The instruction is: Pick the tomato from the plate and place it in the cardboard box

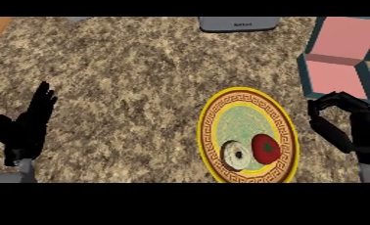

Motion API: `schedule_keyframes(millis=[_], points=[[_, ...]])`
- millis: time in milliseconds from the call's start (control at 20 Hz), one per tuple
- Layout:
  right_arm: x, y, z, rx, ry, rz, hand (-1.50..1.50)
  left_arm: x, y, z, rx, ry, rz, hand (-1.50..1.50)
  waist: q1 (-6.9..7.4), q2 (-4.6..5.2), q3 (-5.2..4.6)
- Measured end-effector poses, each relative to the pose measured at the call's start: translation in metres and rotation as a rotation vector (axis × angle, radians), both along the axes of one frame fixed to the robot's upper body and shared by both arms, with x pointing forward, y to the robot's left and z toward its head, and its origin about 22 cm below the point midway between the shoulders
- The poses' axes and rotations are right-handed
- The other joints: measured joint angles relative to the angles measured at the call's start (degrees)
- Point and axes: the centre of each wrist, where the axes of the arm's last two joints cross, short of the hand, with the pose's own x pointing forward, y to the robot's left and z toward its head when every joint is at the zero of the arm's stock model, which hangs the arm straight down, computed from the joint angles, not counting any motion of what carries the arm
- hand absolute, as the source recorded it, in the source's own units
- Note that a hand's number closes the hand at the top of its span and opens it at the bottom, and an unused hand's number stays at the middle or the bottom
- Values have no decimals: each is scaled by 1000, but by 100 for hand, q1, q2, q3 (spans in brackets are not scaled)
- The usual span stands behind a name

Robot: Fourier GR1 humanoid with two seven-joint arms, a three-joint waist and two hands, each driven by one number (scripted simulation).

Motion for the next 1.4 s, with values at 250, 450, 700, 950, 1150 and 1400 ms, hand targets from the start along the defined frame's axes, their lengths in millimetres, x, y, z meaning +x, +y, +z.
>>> schedule_keyframes(millis=[250, 450, 700, 950, 1150, 1400], points=[[-53, -4, -1, -193, -33, -138, -150, -3, -16, -14, -24, 22, 19, 0, -9, -24, 33], [-88, -5, 21, -325, 22, -167, -150, -2, -36, -22, -30, 21, 15, 0, 47, -14, 37], [-114, 6, 64, -407, 172, -179, -150, 2, -45, -22, -26, 23, 5, 0, 134, 2, 39], [-122, 25, 105, -464, 325, -163, -150, 11, -58, -19, -21, 16, -12, 0, 249, 25, 43], [-113, 35, 116, -516, 452, -160, -150, 13, -68, -16, -20, 13, -29, 0, 355, 38, 50], [-97, 53, 126, -563, 567, -151, -150, 19, -71, -15, -24, 14, -40, 0, 430, 51, 55]])
